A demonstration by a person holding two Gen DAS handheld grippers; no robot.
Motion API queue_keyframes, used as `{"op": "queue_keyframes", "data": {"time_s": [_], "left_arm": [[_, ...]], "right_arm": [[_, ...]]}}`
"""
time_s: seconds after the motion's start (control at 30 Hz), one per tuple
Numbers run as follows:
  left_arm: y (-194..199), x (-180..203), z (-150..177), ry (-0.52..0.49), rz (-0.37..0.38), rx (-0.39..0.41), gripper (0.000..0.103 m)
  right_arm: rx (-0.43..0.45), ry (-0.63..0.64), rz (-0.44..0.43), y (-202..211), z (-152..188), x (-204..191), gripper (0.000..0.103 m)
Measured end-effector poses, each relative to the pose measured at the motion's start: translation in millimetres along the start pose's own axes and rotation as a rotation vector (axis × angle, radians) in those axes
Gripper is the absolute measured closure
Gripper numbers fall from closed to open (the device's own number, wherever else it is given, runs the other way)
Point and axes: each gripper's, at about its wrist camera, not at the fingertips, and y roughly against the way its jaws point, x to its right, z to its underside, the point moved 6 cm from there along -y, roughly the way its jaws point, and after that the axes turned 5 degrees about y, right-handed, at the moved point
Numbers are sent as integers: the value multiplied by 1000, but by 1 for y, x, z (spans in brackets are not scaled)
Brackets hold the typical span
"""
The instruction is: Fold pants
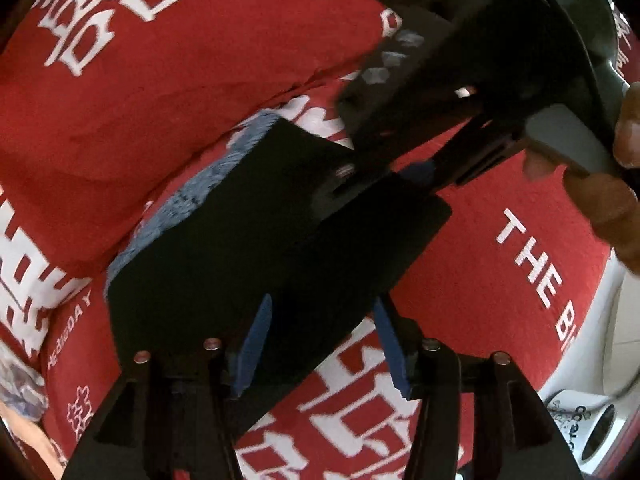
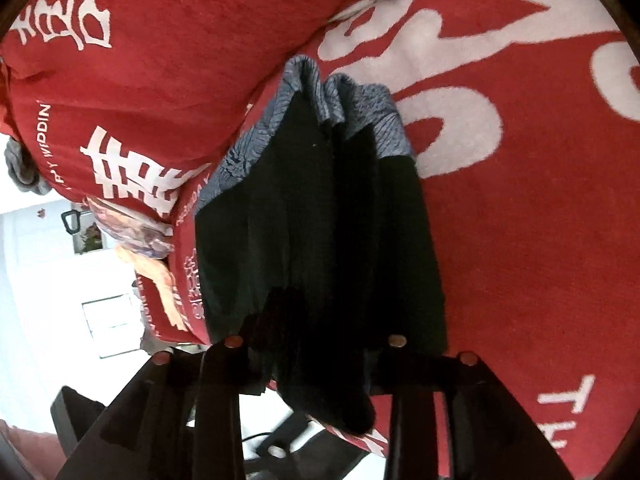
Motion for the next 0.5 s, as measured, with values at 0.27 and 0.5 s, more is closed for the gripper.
{"op": "queue_keyframes", "data": {"time_s": [0.27,0.5], "left_arm": [[25,-74,18,183,-127,8,49],[-13,-132,63,356,-189,-166,32]], "right_arm": [[156,114,270,51,12,-15,65],[73,219,331,8,30,-49,65]]}}
